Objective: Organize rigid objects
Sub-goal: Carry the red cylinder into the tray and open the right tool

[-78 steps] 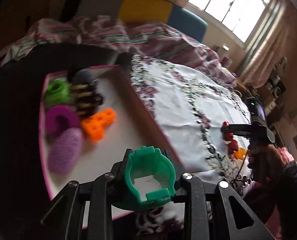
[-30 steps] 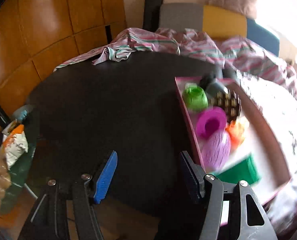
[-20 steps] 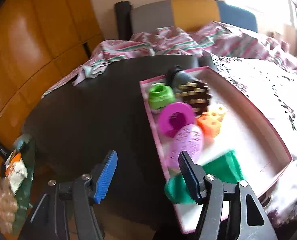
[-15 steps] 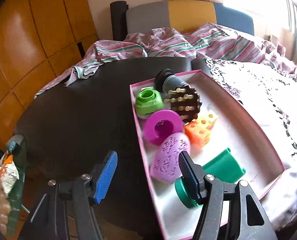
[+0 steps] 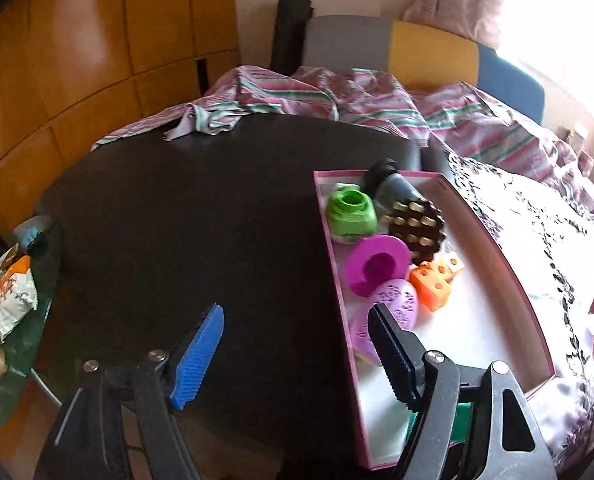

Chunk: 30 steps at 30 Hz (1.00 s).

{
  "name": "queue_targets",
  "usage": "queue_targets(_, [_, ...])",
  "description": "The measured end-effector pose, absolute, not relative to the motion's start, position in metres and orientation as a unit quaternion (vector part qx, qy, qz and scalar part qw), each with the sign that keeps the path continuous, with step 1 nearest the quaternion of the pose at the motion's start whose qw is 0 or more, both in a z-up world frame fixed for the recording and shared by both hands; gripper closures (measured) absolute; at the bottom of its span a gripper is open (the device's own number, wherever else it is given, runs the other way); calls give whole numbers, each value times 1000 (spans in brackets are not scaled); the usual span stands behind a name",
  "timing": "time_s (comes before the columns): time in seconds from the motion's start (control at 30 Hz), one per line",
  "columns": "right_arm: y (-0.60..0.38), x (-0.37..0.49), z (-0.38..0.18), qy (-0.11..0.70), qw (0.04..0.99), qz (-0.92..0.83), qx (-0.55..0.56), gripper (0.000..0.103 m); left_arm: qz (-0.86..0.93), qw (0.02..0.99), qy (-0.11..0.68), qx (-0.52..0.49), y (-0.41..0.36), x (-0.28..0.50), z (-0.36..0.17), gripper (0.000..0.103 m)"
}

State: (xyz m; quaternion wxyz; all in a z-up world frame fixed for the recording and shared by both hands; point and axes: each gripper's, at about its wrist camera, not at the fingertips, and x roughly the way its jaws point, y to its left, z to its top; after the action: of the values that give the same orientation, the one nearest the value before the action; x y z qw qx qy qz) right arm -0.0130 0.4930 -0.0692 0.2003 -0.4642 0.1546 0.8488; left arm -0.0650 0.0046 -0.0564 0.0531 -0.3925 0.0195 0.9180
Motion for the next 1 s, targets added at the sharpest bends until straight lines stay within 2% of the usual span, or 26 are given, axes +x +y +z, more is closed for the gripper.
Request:
queue_targets(0.3, [425, -25, -31, 119, 71, 889, -437, 77, 922, 59, 16, -382, -6, -54, -50, 27])
queue_targets(0.5, [336, -34, -5, 84, -49, 894, -437, 77, 926, 79, 17, -368, 0, -44, -42, 26])
queue_targets(0.73, [224, -48, -23, 6, -159, 861, -484, 77, 926, 85, 17, -368, 2, -39, -40, 25])
queue_targets(1.0, [175, -61, -57, -41, -180, 830, -526, 77, 923, 83, 12, -376, -3, -40, -45, 25])
